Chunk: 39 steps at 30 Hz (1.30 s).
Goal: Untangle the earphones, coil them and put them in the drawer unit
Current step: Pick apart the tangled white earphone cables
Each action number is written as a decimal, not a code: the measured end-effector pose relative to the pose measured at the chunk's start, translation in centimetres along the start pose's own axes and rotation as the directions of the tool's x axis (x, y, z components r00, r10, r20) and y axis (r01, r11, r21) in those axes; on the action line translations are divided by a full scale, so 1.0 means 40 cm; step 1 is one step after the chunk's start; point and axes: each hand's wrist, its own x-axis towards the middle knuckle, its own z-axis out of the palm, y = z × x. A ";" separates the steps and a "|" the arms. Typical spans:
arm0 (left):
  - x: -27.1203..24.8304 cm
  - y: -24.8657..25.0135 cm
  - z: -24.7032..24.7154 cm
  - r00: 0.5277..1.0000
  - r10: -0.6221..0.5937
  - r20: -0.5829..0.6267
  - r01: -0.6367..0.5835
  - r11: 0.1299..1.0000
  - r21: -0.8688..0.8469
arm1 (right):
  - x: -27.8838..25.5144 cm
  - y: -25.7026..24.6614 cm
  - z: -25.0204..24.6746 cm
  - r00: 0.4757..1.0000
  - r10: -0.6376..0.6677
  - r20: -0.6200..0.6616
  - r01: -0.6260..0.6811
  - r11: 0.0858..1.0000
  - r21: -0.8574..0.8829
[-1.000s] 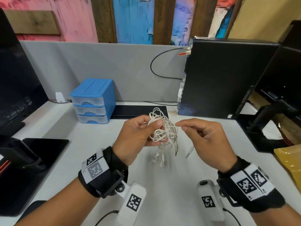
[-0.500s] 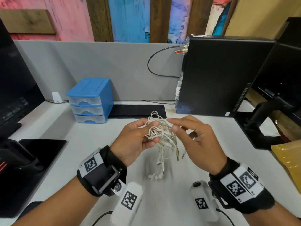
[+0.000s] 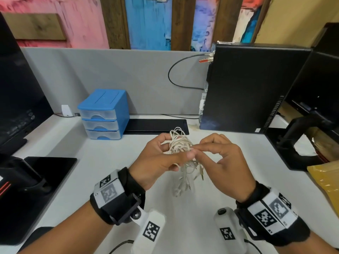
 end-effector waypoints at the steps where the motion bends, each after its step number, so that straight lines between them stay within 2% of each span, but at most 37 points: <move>1: 0.001 -0.004 0.001 0.999 0.020 -0.033 -0.018 0.999 0.039 | 0.003 0.000 -0.003 1.000 0.010 -0.016 -0.010 1.000 0.014; 3: 0.008 -0.012 -0.005 0.995 0.014 -0.102 -0.008 0.998 0.066 | 0.013 0.001 -0.011 0.995 0.045 -0.087 -0.040 0.997 0.058; 5: 0.016 -0.015 -0.018 0.988 -0.015 -0.152 0.026 0.997 0.066 | 0.026 -0.001 -0.025 0.978 0.176 -0.114 -0.142 0.955 0.262; 6: 0.020 -0.015 -0.025 0.985 -0.022 -0.173 0.035 0.997 0.069 | 0.032 -0.006 -0.034 0.964 0.253 -0.077 -0.199 0.886 0.418; 8: 0.028 -0.013 -0.037 0.975 -0.025 -0.219 0.043 0.996 0.077 | 0.040 -0.018 -0.051 0.925 0.373 0.073 -0.314 0.641 0.700; 9: 0.031 -0.010 -0.040 0.970 -0.026 -0.240 0.046 0.996 0.078 | 0.044 -0.023 -0.057 0.910 0.394 0.127 -0.344 0.550 0.762; 10: 0.033 -0.009 -0.043 0.967 -0.023 -0.255 0.045 0.996 0.078 | 0.046 -0.023 -0.062 0.906 0.397 0.148 -0.360 0.537 0.762; 11: 0.033 -0.007 -0.044 0.965 -0.018 -0.261 0.040 0.996 0.079 | 0.046 -0.018 -0.064 0.911 0.391 0.132 -0.367 0.621 0.693; 13: 0.031 -0.006 -0.041 0.966 0.007 -0.258 0.018 0.996 0.092 | 0.041 -0.001 -0.061 0.940 0.326 0.098 -0.338 0.863 0.376; 14: 0.029 -0.008 -0.038 0.968 0.024 -0.252 0.002 0.995 0.103 | 0.037 0.004 -0.059 0.945 0.303 0.121 -0.323 0.920 0.222; 15: 0.028 -0.010 -0.034 0.969 0.042 -0.244 -0.014 0.993 0.116 | 0.033 0.004 -0.056 0.941 0.298 0.164 -0.320 0.938 0.131; 17: 0.027 -0.013 -0.028 0.969 0.068 -0.239 -0.037 0.990 0.133 | 0.033 0.000 -0.053 0.939 0.291 0.182 -0.317 0.939 0.135; 20: 0.033 -0.012 -0.036 0.963 0.073 -0.261 -0.033 0.987 0.158 | 0.040 -0.010 -0.070 0.977 0.178 0.115 -0.204 0.938 0.280; 21: 0.034 -0.011 -0.043 0.958 0.077 -0.275 -0.029 0.985 0.173 | 0.044 -0.012 -0.080 0.986 0.132 0.099 -0.159 0.917 0.367; 24: 0.041 -0.010 -0.067 0.931 0.097 -0.351 -0.034 0.983 0.179 | 0.047 -0.016 -0.117 0.993 0.026 0.113 -0.095 0.739 0.667; 26: 0.042 -0.006 -0.076 0.919 0.094 -0.384 -0.040 0.988 0.148 | 0.050 -0.022 -0.135 0.985 0.005 0.173 -0.126 0.705 0.698; 28: 0.040 0.005 -0.076 0.916 0.099 -0.388 -0.069 0.993 0.092 | 0.052 -0.025 -0.139 0.968 0.084 0.235 -0.219 0.737 0.640; 30: 0.037 0.016 -0.072 0.922 0.125 -0.367 -0.126 0.992 0.023 | 0.053 -0.014 -0.127 0.934 0.267 0.240 -0.353 0.799 0.487; 32: 0.032 0.025 -0.068 0.932 0.152 -0.329 -0.176 0.983 -0.047 | 0.055 -0.006 -0.105 0.893 0.387 0.230 -0.447 0.825 0.347; 35: 0.025 0.038 -0.063 0.953 0.158 -0.260 -0.201 0.968 -0.148 | 0.049 0.004 -0.075 0.856 0.418 0.305 -0.483 0.856 0.184; 39: 0.017 0.061 -0.055 0.983 0.105 -0.148 -0.144 0.948 -0.284 | 0.025 0.028 -0.035 0.790 0.406 0.460 -0.463 0.886 0.013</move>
